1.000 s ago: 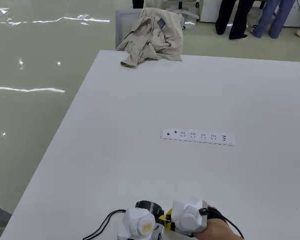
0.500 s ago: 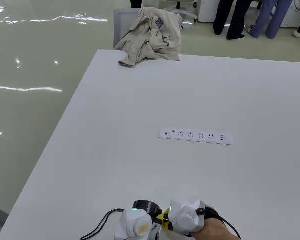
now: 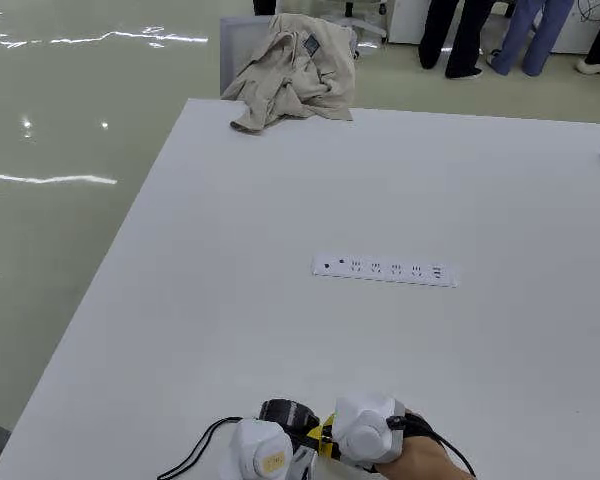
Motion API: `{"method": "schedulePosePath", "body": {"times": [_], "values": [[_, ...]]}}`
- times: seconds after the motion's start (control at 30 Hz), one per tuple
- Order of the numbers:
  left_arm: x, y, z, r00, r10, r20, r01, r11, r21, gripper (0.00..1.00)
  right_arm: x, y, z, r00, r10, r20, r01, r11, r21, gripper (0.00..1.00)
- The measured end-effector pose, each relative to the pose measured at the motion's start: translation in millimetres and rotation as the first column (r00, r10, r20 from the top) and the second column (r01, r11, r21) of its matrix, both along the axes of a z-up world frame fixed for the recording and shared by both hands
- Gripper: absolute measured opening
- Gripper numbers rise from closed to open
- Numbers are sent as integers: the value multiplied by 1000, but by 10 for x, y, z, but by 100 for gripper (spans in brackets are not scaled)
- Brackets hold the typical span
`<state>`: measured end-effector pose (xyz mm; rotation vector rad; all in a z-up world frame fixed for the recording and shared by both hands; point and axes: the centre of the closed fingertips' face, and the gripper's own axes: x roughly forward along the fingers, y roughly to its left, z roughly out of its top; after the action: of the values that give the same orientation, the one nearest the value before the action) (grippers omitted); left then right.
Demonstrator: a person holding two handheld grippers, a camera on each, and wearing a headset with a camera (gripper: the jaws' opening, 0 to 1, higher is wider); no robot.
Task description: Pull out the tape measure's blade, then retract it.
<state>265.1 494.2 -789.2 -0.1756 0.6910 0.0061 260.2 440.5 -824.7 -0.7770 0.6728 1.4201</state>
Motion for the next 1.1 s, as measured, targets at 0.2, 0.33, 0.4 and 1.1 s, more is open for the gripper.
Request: {"method": "schedulePosePath", "body": {"times": [0.2, 0.33, 0.4, 1.1], "values": [[-5, -7, 11, 1000, -11, -5, 11, 1000, -2, 59, 21, -3, 14, 999, -47, -3, 47, 999, 18, 21], [-7, -8, 1, 1000, -20, -7, 20, 1000, -6, 60, 32, -8, -1, 997, -79, -3, 80, 996, 27, 22], [-16, -16, 11, 1000, -21, -7, 21, 1000, -14, 60, 24, -17, 1, 996, -91, -15, 92, 995, 28, 24], [-110, -82, 137, 999, -47, 14, 48, 998, -50, 67, -20, -110, 158, 975, -215, -45, 218, 973, 78, 34]]}}
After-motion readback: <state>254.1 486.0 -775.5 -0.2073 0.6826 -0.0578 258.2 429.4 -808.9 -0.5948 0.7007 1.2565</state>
